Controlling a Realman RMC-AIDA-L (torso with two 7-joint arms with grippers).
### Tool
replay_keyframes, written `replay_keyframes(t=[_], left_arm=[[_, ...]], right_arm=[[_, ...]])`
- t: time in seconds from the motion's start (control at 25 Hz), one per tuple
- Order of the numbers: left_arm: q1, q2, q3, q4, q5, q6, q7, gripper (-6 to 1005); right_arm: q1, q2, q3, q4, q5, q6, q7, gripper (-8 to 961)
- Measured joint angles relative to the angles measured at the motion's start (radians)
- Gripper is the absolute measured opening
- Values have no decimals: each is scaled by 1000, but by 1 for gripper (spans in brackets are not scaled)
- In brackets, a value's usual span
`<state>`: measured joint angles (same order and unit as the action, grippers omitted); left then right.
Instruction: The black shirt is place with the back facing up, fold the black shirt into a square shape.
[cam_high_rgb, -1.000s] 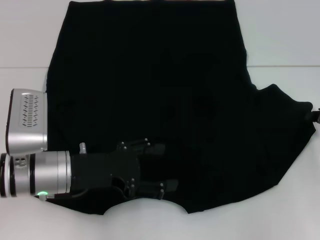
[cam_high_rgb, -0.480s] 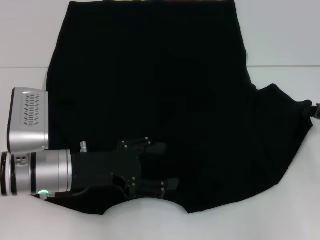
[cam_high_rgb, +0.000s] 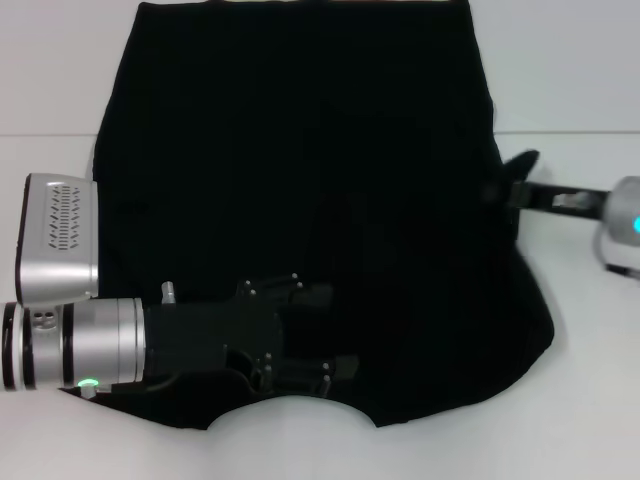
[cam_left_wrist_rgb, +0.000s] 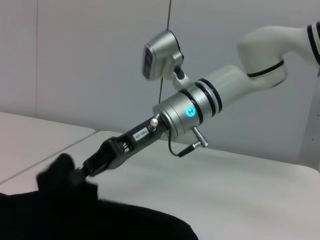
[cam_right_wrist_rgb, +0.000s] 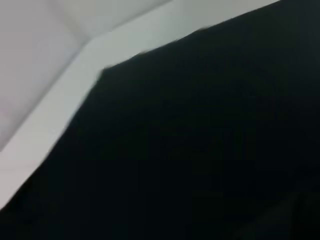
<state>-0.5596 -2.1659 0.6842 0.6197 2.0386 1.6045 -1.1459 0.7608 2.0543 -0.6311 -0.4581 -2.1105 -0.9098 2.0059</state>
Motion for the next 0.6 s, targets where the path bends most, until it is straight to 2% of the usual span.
replay_keyframes(t=[0.24, 0.6], left_arm=[[3, 0, -3, 0, 0, 0, -1, 905], [0, 1, -13, 0, 0, 0, -2, 905]], right_arm=[[29, 25, -94, 4, -1, -61, -4, 100], [31, 28, -99, -5, 2, -58, 32, 116]])
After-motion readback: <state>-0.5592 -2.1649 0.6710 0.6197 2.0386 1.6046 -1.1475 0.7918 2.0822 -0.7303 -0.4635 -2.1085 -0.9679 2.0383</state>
